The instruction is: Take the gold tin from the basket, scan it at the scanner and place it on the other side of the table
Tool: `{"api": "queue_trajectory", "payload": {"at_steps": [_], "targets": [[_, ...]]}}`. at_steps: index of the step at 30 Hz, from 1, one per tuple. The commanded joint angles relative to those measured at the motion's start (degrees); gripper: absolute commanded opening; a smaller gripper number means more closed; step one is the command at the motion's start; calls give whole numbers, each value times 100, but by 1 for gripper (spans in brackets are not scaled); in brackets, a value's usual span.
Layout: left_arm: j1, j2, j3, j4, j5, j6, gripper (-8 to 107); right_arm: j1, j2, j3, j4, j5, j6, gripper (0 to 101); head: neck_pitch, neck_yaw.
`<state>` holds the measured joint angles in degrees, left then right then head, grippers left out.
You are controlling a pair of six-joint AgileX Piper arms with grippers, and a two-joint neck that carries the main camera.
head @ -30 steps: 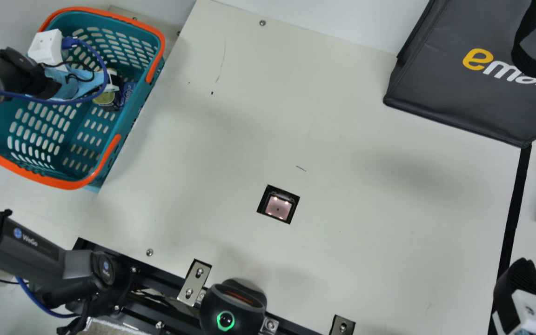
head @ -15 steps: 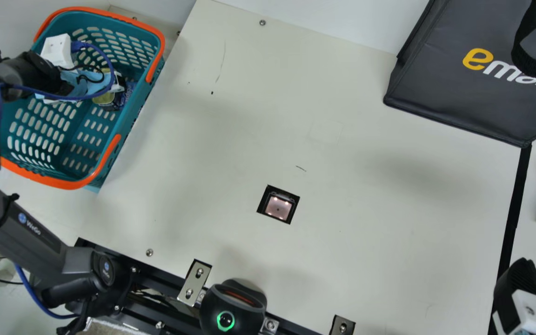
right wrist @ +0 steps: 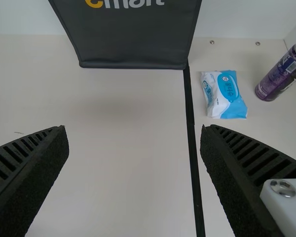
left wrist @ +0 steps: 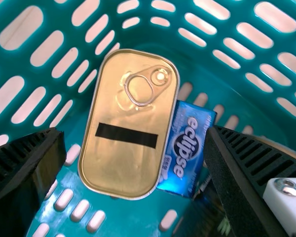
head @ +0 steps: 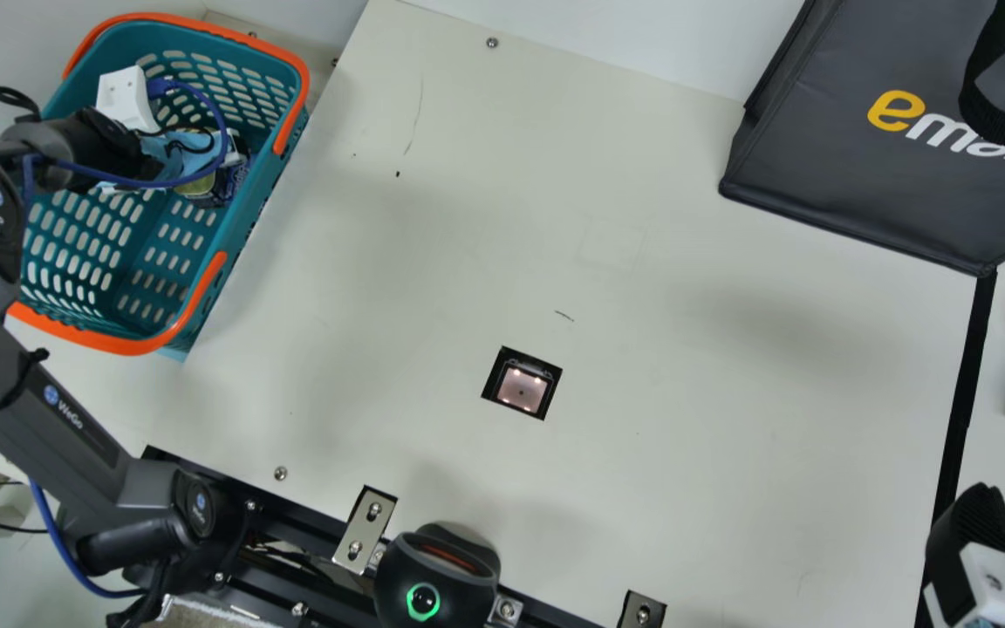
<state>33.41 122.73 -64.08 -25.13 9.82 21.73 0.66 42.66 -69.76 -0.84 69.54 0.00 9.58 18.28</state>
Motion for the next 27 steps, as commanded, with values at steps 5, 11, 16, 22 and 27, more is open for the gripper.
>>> {"api": "queue_trajectory", "payload": {"at_steps": [5, 11, 16, 22, 27], "targets": [[-29, 136, 5, -234, -240, 132, 90, 0, 0, 0, 0, 0, 0, 95, -166, 14], [-39, 250, -74, -488, -222, 343, 90, 0, 0, 0, 0, 0, 0, 95, -166, 14], [-33, 338, -176, -727, -126, 588, 90, 0, 0, 0, 0, 0, 0, 95, -166, 14], [-25, 418, -312, -1024, 86, 919, 90, 0, 0, 0, 0, 0, 0, 95, -166, 14], [-17, 459, -358, -1203, 223, 1112, 90, 0, 0, 0, 0, 0, 0, 95, -166, 14]]}}
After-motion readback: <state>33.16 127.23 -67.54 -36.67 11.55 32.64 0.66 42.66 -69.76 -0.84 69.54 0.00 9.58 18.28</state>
